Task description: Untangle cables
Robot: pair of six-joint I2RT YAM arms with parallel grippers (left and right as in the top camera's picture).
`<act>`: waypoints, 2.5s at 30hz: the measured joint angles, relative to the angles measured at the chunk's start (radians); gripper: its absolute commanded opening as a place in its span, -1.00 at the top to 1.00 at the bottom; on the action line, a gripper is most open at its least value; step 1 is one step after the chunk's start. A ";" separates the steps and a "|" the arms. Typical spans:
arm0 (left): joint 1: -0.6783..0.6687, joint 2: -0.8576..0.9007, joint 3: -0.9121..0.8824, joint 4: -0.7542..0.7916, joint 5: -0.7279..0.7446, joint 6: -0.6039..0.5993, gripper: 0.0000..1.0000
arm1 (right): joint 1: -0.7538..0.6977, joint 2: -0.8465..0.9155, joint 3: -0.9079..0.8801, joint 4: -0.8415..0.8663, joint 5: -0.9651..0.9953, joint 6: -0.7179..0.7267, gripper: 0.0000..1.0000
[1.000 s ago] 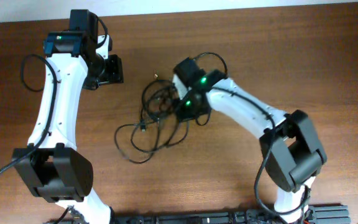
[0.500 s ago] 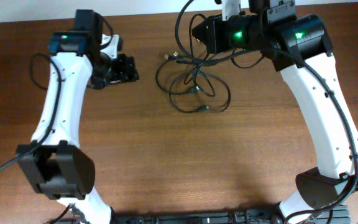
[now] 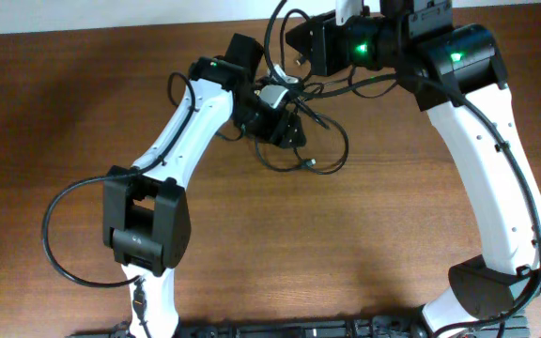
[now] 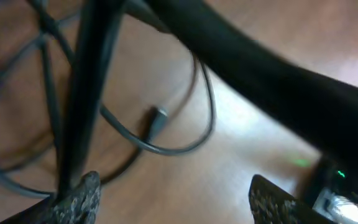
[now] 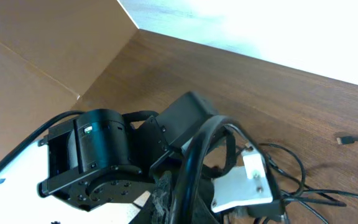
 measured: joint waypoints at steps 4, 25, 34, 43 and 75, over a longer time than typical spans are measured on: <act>0.002 0.000 0.000 0.101 -0.102 -0.052 -0.58 | 0.000 0.000 0.000 -0.004 0.000 0.000 0.92; -0.034 0.058 0.000 0.179 -0.321 -0.081 0.64 | 0.000 0.000 0.000 -0.038 0.080 0.000 0.92; -0.032 0.069 -0.001 0.147 -0.320 -0.081 1.00 | 0.000 -0.002 0.002 -0.142 0.306 0.000 0.92; 0.199 0.001 -0.001 0.027 -0.310 -0.081 1.00 | -0.145 -0.003 0.002 -0.328 0.558 0.111 0.92; 0.336 -0.006 -0.001 -0.137 -0.100 -0.058 1.00 | -0.373 -0.003 -0.037 -0.560 0.411 -0.173 -0.34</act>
